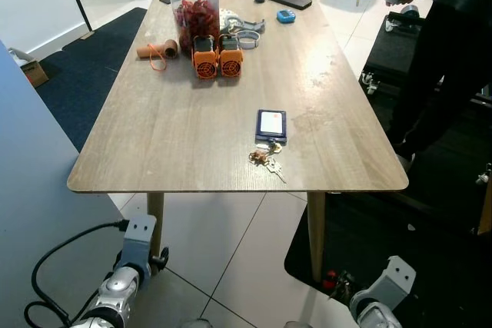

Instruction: Hang keys on a hook

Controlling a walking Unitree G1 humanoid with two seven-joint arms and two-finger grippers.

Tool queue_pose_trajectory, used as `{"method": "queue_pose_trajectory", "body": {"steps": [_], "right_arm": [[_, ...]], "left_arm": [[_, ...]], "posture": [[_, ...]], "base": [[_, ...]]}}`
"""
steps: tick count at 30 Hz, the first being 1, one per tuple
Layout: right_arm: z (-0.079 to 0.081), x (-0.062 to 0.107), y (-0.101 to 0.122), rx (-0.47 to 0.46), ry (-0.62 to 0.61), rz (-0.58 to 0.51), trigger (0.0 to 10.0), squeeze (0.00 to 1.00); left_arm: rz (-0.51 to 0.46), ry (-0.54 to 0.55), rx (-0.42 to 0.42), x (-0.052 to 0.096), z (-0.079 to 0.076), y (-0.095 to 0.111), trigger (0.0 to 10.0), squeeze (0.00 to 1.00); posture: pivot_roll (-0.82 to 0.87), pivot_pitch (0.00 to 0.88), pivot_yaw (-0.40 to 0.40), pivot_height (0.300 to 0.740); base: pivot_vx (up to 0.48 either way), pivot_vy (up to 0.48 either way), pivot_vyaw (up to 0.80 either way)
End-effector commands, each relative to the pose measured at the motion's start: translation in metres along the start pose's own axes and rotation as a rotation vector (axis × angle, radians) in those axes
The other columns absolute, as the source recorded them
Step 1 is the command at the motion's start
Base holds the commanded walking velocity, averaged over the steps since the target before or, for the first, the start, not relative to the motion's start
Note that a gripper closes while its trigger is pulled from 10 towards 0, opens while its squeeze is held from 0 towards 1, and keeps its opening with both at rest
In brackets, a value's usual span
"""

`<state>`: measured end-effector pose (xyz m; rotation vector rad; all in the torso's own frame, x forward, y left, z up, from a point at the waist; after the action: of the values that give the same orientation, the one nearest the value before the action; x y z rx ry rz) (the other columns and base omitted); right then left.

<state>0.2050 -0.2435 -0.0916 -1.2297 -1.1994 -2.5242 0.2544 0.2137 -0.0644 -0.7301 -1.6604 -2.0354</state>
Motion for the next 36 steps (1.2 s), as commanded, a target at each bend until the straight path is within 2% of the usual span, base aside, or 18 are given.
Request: {"method": "queue_pose_trajectory", "body": {"steps": [1,6,12,17,20,21,22,23,26,27,28,30,33,36], "right_arm": [[-0.001,-0.001,0.012,-0.037,-0.004,-0.061,10.0,0.0],[0.002,-0.002,0.022,-0.085,0.013,-0.101,10.0,0.0],[0.008,-0.004,0.021,-0.095,0.023,-0.081,10.0,0.0],[0.044,-0.006,0.006,-0.089,0.187,-0.008,10.0,0.0],[0.057,-0.005,-0.006,-0.017,0.241,0.048,10.0,0.0],[0.061,-0.004,-0.01,0.032,0.251,0.066,10.0,0.0],[0.061,-0.004,-0.01,0.032,0.251,0.066,10.0,0.0],[0.066,-0.003,-0.02,0.134,0.274,0.106,10.0,0.0],[0.072,0.0,-0.032,0.248,0.302,0.153,10.0,0.0],[0.075,0.002,-0.041,0.32,0.324,0.182,10.0,0.0],[0.075,0.002,-0.041,0.32,0.324,0.182,10.0,0.0],[0.079,0.009,-0.063,0.453,0.366,0.246,10.0,0.0],[0.075,0.01,-0.068,0.47,0.354,0.259,10.0,0.0],[0.066,0.012,-0.071,0.478,0.336,0.258,10.0,0.0]], "left_arm": [[0.0,-0.015,0.012,-0.001,-0.008,-0.001,10.0,0.0],[-0.02,-0.023,0.029,-0.002,-0.011,0.004,10.0,0.0],[-0.057,-0.034,0.038,-0.006,-0.018,0.016,10.0,0.0],[-0.091,-0.082,0.03,-0.01,-0.032,0.03,10.0,0.0],[-0.092,-0.105,-0.002,-0.011,-0.039,0.033,10.0,0.0],[-0.089,-0.115,-0.018,-0.011,-0.042,0.033,10.0,0.0],[-0.089,-0.115,-0.018,-0.011,-0.042,0.033,10.0,0.0],[-0.084,-0.137,-0.052,-0.012,-0.048,0.034,10.0,0.0],[-0.083,-0.163,-0.086,-0.012,-0.056,0.035,10.0,0.0],[-0.077,-0.182,-0.11,-0.012,-0.061,0.034,10.0,0.0],[-0.077,-0.182,-0.11,-0.012,-0.061,0.034,10.0,0.0],[-0.062,-0.231,-0.175,-0.012,-0.072,0.031,10.0,0.0],[-0.045,-0.237,-0.182,-0.011,-0.07,0.027,10.0,0.0],[-0.01,-0.228,-0.197,-0.008,-0.061,0.014,10.0,0.0]], "posture": [[0.06,0.024,0.02,0.74],[0.06,0.023,0.021,0.74],[0.06,0.024,0.019,0.74],[0.06,0.028,0.02,0.74],[0.06,0.031,0.021,0.74],[0.06,0.031,0.022,0.74],[0.06,0.031,0.022,0.74],[0.06,0.033,0.021,0.74],[0.06,0.034,0.021,0.74],[0.06,0.033,0.019,0.74],[0.06,0.033,0.019,0.74],[0.06,0.031,0.023,0.74],[0.06,0.028,0.027,0.74],[0.06,0.023,0.035,0.74]], "base": [[0.0,0.0,0.0],[0.0,0.0,0.0],[0.0,0.0,0.0],[0.0,0.0,0.0],[0.0,0.0,0.0],[0.0,0.0,0.0],[0.0,0.0,0.0],[0.0,0.0,0.0],[0.0,0.0,0.0],[0.0,0.0,0.0],[0.0,0.0,0.0],[0.0,0.0,0.0],[0.0,0.0,0.0],[0.0,0.0,0.0]]}}
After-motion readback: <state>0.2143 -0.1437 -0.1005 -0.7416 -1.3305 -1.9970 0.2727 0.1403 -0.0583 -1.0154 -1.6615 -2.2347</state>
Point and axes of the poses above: a point about 5 cm out from each wrist's last joint towards the gripper, its own x axis pointing back from the gripper into the wrist, its own y axis along the axis of the wrist's last joint, z = x × y, the point moved 3 cm from there along -x, pointing out of the wrist towards the gripper, and after that the axes turned 4 degrees about -x, right-handed, at the moved point
